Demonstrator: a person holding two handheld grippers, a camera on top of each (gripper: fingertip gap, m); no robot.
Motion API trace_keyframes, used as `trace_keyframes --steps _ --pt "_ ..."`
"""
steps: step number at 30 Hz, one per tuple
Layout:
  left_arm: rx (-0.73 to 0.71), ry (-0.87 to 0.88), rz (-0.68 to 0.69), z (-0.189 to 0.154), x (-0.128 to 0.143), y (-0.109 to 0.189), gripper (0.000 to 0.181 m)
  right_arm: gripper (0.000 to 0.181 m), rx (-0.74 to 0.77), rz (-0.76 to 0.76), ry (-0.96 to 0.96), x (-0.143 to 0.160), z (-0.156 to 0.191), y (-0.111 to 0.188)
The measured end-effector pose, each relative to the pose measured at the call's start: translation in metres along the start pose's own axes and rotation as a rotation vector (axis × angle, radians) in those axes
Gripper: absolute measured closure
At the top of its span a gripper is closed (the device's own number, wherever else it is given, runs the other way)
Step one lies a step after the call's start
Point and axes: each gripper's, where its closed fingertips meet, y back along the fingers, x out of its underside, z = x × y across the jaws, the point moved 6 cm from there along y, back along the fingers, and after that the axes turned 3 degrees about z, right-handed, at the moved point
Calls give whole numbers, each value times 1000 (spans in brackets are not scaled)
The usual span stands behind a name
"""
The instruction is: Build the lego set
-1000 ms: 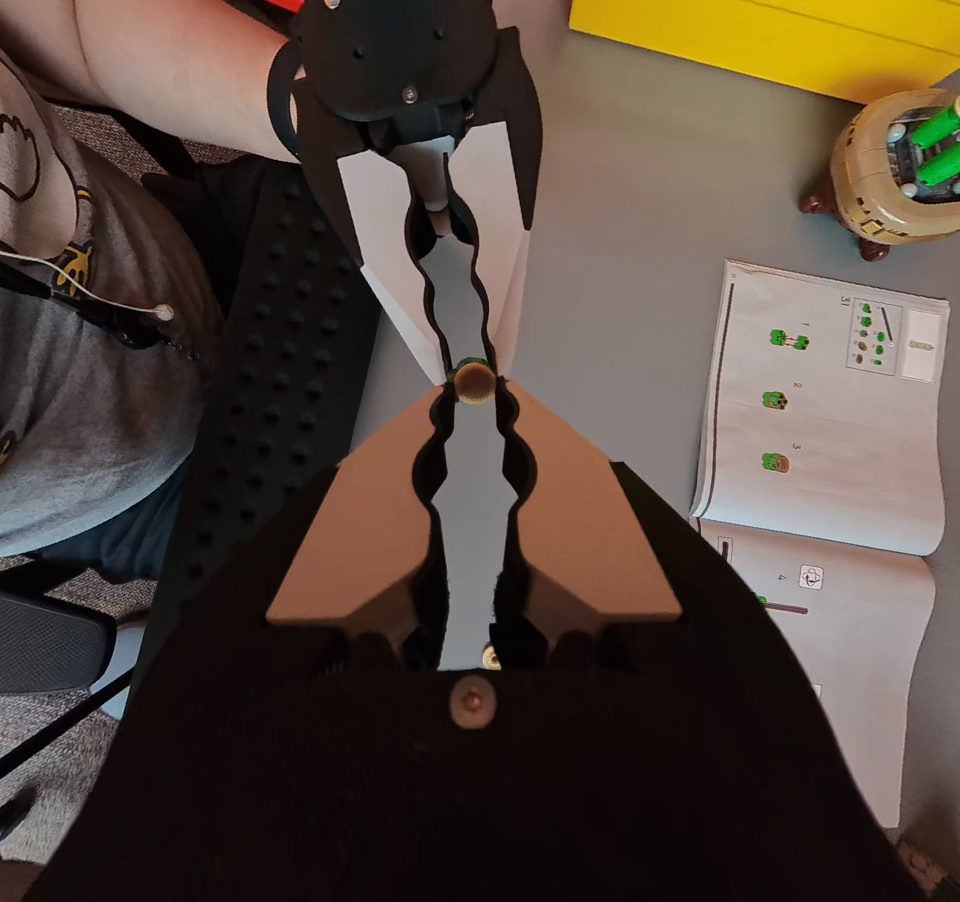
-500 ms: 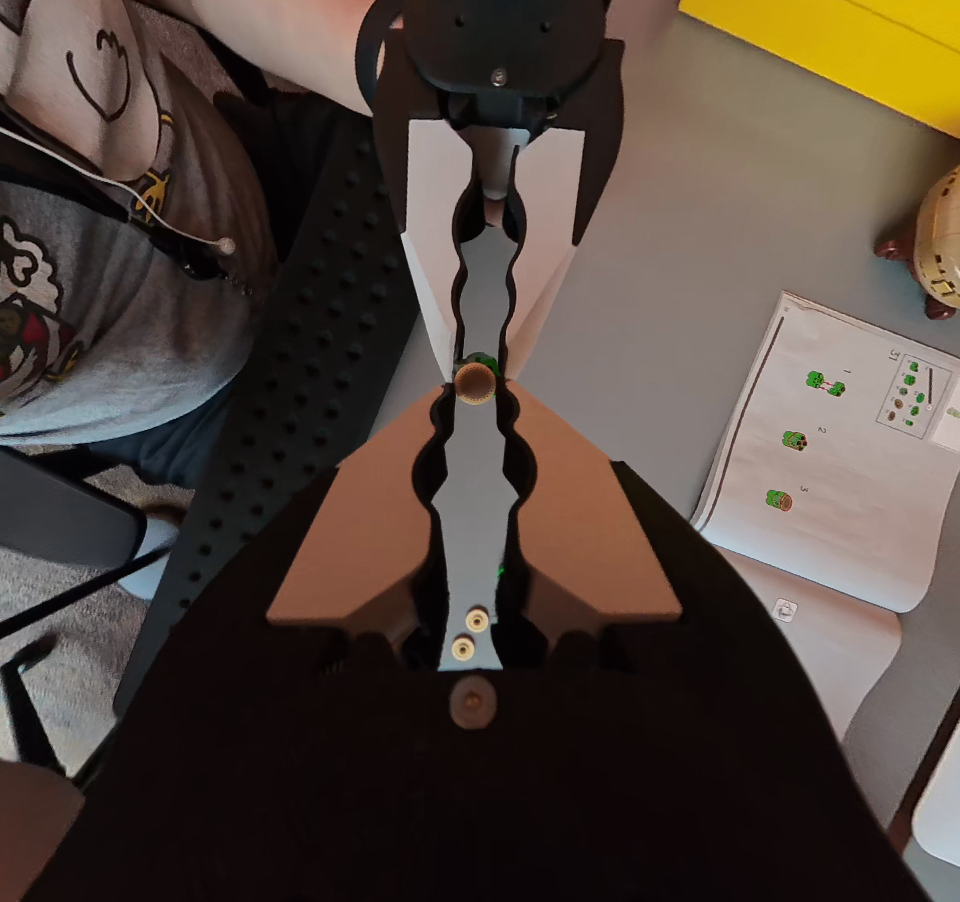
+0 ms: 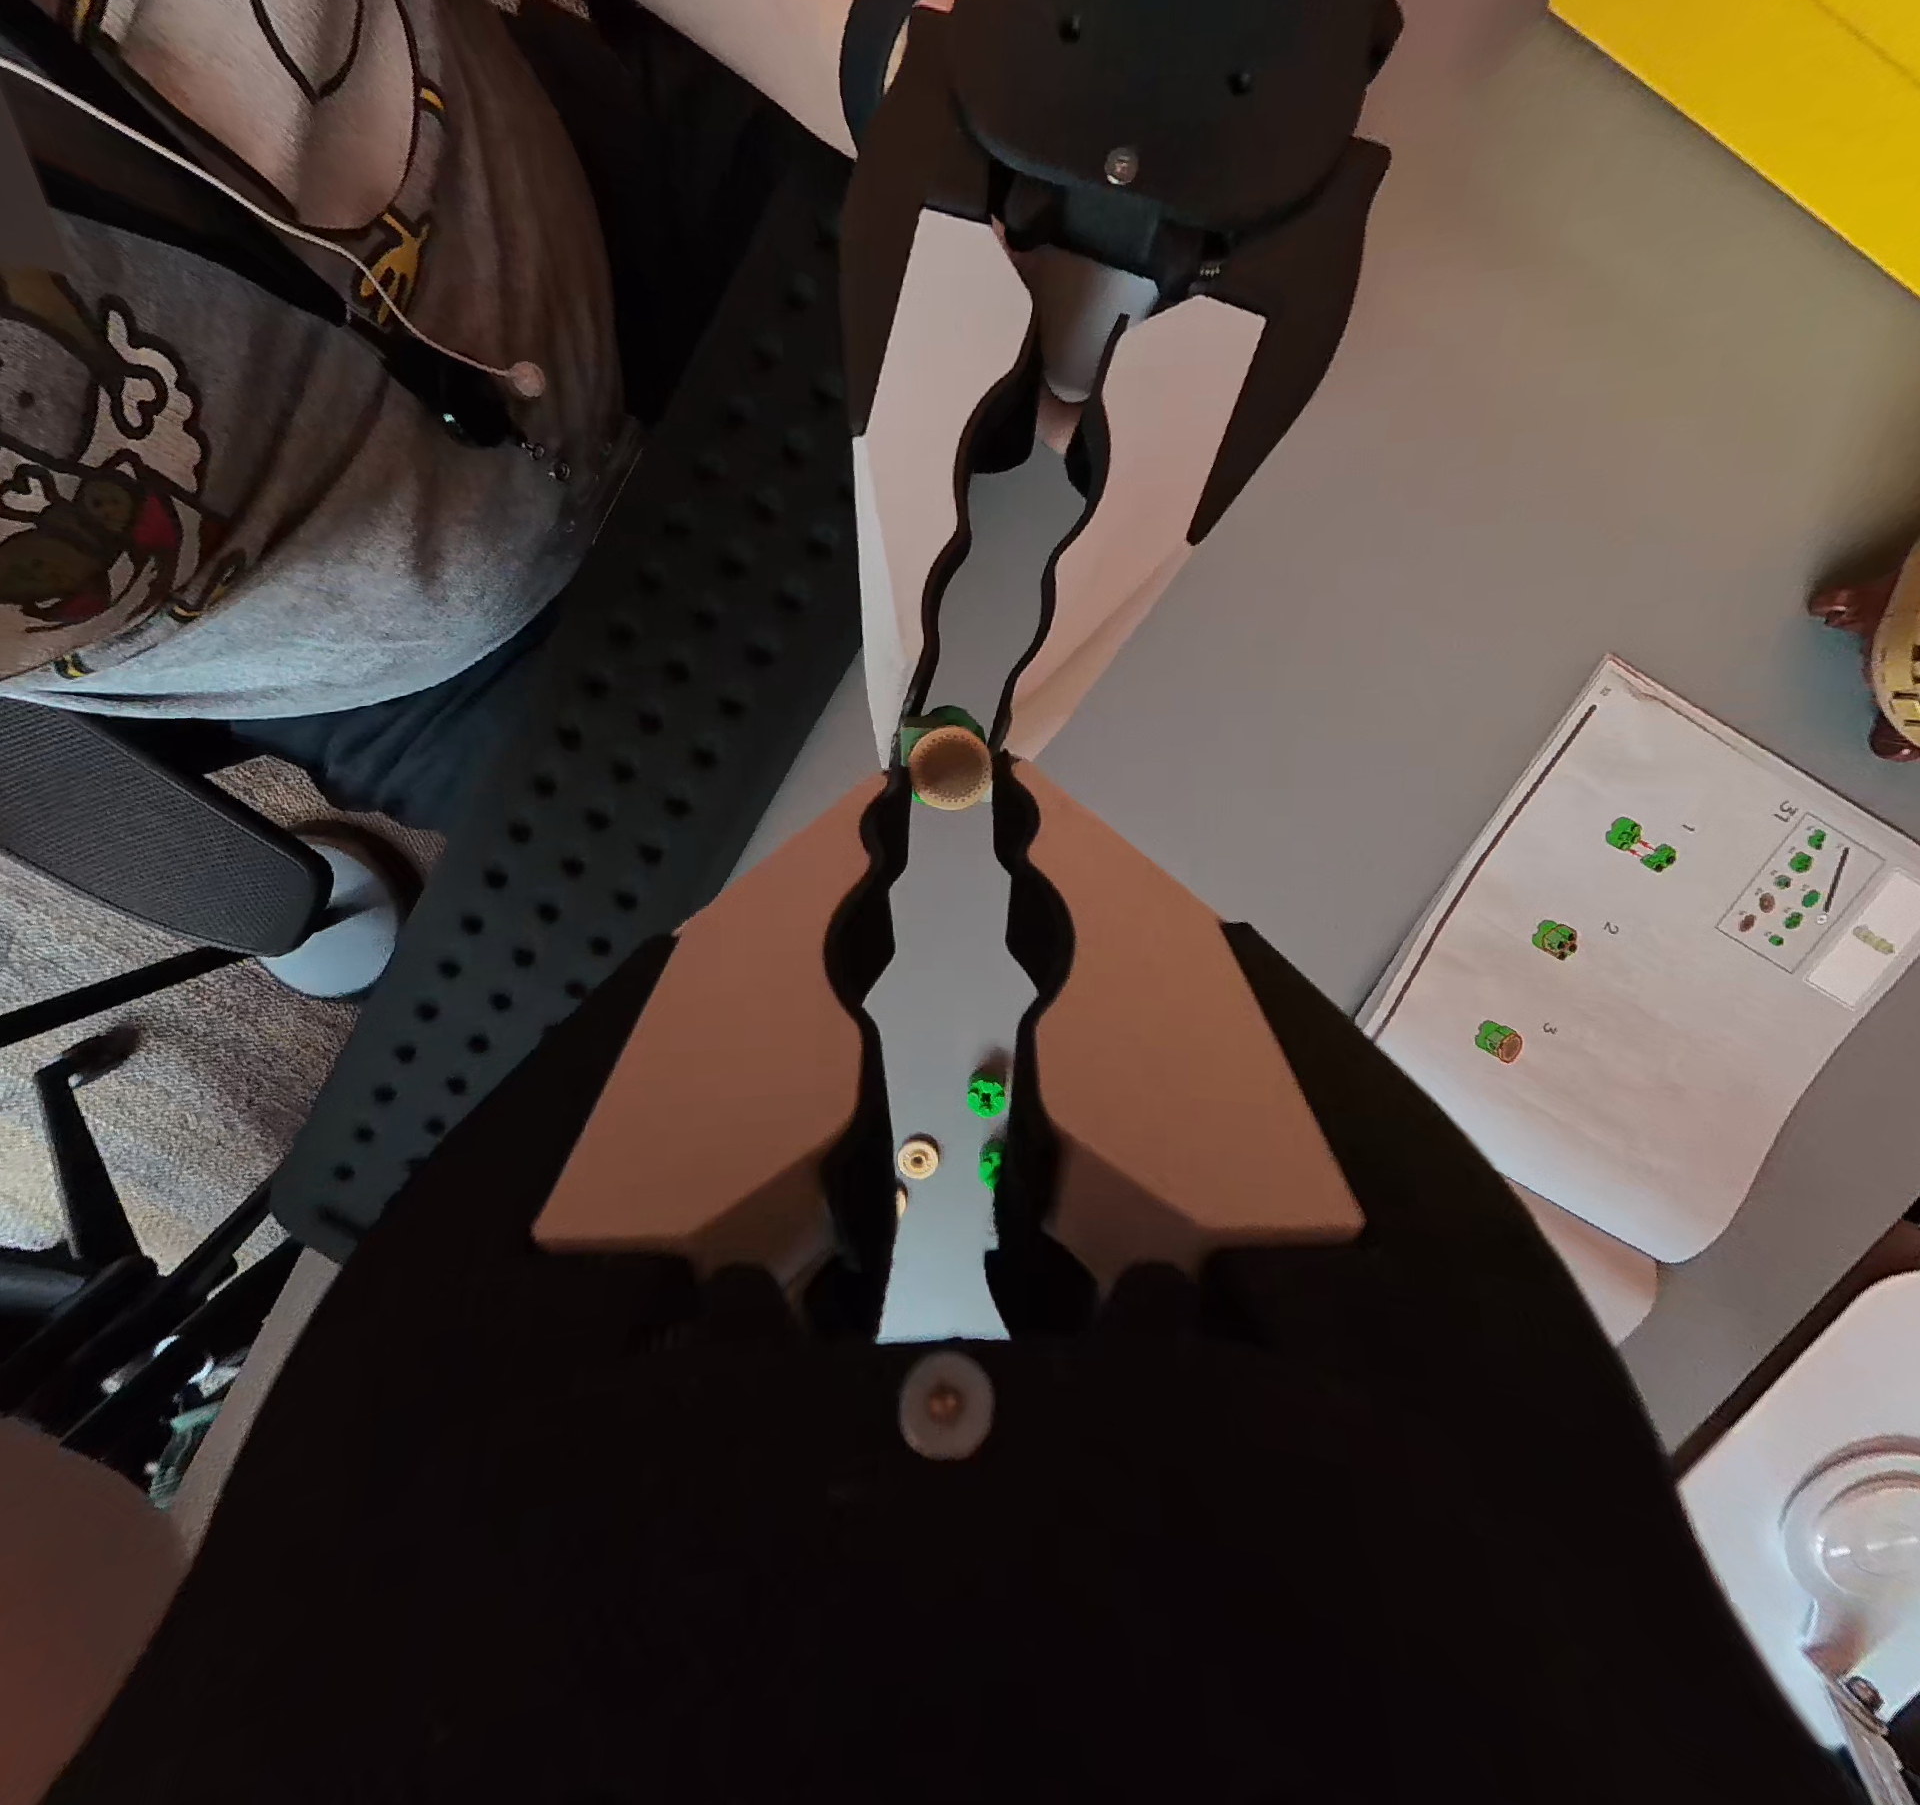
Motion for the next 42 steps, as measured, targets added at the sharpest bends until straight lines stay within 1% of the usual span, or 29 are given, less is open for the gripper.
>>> trace_keyframes --steps 6,17,32,42 --pt "3 20 -58 1 -6 6 167 165 -14 42 11 -10 -2 5" --pt "2 -5 -92 -1 -11 10 167 165 -46 93 27 -19 -1 7" --pt "4 1 -96 -1 -12 11 167 164 -36 129 26 -20 -1 8" --pt "0 -11 -92 -1 -11 10 167 165 -11 116 38 -21 0 10"
